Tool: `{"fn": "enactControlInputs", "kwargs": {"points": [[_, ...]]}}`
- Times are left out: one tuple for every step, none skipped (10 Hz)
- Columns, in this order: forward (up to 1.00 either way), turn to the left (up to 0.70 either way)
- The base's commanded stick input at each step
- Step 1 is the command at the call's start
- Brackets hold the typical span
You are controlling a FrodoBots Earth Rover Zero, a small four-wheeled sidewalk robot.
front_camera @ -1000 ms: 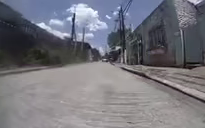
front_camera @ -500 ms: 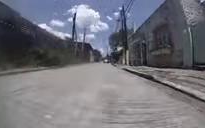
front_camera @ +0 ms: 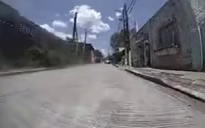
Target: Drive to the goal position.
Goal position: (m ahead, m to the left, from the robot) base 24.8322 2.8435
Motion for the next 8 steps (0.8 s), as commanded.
{"fn": "enactControlInputs", "kwargs": {"points": [[0.85,-0.34],[0.85,-0.34],[0.85,-0.34],[0.85,-0.34],[0.85,0.00],[0.85,0.00],[0.85,0.00],[0.85,0.00]]}}
